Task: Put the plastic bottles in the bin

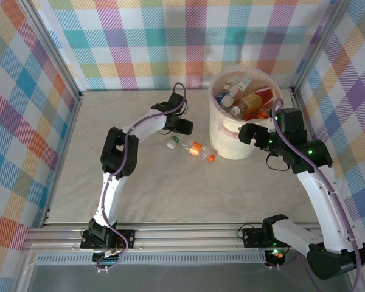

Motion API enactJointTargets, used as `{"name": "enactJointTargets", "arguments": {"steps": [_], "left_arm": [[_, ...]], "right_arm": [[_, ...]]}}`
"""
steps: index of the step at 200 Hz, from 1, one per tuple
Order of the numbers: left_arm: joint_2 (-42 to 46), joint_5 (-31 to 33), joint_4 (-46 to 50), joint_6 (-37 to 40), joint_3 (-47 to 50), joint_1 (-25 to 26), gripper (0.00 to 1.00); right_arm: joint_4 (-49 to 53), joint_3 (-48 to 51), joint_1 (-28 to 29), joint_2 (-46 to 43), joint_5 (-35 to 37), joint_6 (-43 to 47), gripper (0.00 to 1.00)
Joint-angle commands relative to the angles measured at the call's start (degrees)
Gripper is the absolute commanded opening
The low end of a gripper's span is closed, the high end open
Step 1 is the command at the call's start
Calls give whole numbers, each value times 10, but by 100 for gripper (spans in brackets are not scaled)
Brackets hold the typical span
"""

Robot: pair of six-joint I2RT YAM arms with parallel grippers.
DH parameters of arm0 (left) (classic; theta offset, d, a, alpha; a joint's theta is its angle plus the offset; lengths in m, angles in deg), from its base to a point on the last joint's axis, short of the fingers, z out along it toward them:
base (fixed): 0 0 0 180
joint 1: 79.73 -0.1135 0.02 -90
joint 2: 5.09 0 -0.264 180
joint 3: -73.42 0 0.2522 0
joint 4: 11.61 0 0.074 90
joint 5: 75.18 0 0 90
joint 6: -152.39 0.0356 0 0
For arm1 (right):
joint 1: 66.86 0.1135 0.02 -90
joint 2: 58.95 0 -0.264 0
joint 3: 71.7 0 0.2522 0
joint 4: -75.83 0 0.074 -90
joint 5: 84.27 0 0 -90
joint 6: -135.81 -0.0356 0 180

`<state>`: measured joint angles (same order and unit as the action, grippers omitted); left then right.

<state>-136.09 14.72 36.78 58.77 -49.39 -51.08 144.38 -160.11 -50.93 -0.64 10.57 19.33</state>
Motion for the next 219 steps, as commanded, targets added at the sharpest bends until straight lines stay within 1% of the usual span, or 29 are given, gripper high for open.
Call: {"name": "enactJointTargets", "arguments": {"steps": [1,27,61,83,101,154,199,219], "left_arm": [[-11,32,19,-23,-17,-2,78],[-10,51,21,-38,-7,-10,69],[1,49,11,-45,24,-27,60],[12,50,7,-46,42,-38,51],[28,51,-2,-48,60,-44,47],[98,65,-15,-46,91,-50,39],[206,67,-22,-44,106,-49,36],[255,54,-26,-45,104,-47,35]], "right_arm": [[0,6,-2,1,-7,8,100],[-1,7,-2,2,-6,10,100],[-1,8,-2,3,-5,12,100],[-2,9,-1,3,-4,12,100],[-6,11,-2,4,-9,12,100],[-8,-2,-2,-6,-15,17,100],[-3,-35,-2,-19,-17,29,100],[-14,-38,-2,-33,-11,28,100]]}}
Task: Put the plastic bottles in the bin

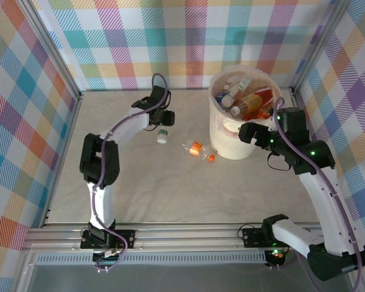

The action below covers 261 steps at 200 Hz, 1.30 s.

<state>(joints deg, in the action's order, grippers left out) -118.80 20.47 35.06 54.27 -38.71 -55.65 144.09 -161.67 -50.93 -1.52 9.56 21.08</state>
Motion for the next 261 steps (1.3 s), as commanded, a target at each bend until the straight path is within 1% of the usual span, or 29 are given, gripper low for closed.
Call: {"name": "enactJointTargets", "arguments": {"steps": [1,35,71,87,113,132,174,198,237,261], "left_arm": [[84,-5,-9,0,-3,-1,35],[140,-42,-14,0,-43,12,35],[142,-96,-4,0,-151,37,35],[121,-117,8,-9,-218,48,35],[65,-169,22,-36,-333,63,35],[20,-202,25,-38,-416,80,35],[-87,-251,-22,-21,-564,107,35],[-114,-273,-67,1,-582,120,35],[-124,-275,-113,91,-582,157,35],[-131,-278,-108,149,-582,181,35]], "right_arm": [[-12,-22,-2,-26,-1,11,100],[-34,-15,-2,-53,27,4,100],[-37,-18,-2,-63,38,3,100],[-38,-16,-2,-65,38,2,100],[-40,-8,-2,-68,41,1,100],[-45,1,-2,-73,45,1,100],[-49,10,-2,-75,69,17,100],[-48,17,-1,-73,80,19,100],[-55,32,-2,-77,93,19,100],[-57,38,-2,-81,108,8,100]]}}
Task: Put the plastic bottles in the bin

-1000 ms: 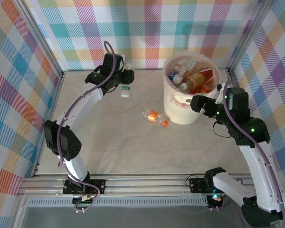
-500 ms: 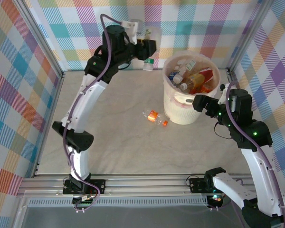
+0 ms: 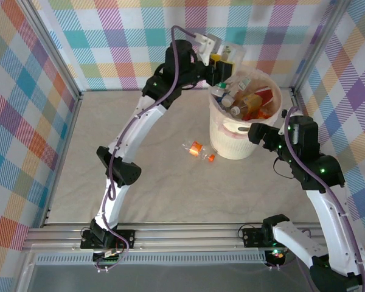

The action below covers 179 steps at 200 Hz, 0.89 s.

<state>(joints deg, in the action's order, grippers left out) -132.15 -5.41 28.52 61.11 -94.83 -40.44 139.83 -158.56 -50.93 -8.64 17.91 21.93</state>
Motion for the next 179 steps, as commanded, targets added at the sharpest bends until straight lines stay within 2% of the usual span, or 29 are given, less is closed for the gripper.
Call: {"name": "enactJointTargets", "arguments": {"steps": [1,65,87,122,153,179], "left_arm": [[3,-19,-43,83,-20,30,35],[-36,13,-14,196,-20,72,36],[-50,21,-7,223,-20,81,36],[-71,57,13,266,-20,95,37],[-80,64,30,287,-20,101,53],[-83,62,36,292,-19,104,76]], "right_arm": [[-13,7,-2,-9,26,-1,100],[15,8,-2,-72,184,-77,100],[19,9,-2,-95,212,-79,100],[23,7,-2,-107,219,-73,100],[22,4,-2,-99,219,-69,100],[18,4,-2,-89,217,-67,100]]}}
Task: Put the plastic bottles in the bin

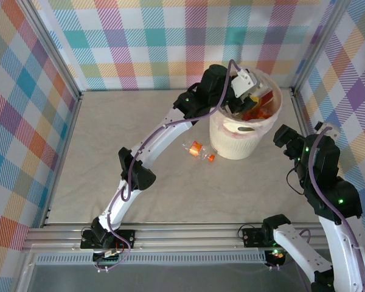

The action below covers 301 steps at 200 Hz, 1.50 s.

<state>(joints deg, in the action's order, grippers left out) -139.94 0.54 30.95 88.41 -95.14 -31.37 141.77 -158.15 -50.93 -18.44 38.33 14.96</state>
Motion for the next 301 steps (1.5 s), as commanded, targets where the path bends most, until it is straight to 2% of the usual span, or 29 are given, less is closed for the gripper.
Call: {"name": "enactJointTargets", "arguments": {"steps": [1,25,86,125,166,181,221,243,261,301], "left_arm": [[-5,3,12,19,-16,14,77],[-3,0,13,17,-17,15,86],[14,-5,23,5,-16,17,87],[37,50,31,-12,-16,17,87],[100,159,28,-52,18,17,86],[146,206,2,-70,76,17,86],[319,303,-144,-110,342,12,89],[411,344,-196,-151,469,1,92],[478,381,-221,-191,556,-13,100],[608,473,-209,-296,716,-60,100]], "right_arm": [[-1,0,-2,9,13,3,100],[-4,-5,-2,18,10,6,100],[-3,-15,-2,36,6,16,100],[-13,-12,-2,39,-37,32,100],[-30,-11,-2,38,-89,53,100],[-35,-11,-2,42,-115,64,100],[-40,-18,0,72,-186,81,100],[-49,-18,20,90,-203,89,100],[-52,-24,65,109,-183,97,100],[-57,-39,202,163,-111,119,100]]}}
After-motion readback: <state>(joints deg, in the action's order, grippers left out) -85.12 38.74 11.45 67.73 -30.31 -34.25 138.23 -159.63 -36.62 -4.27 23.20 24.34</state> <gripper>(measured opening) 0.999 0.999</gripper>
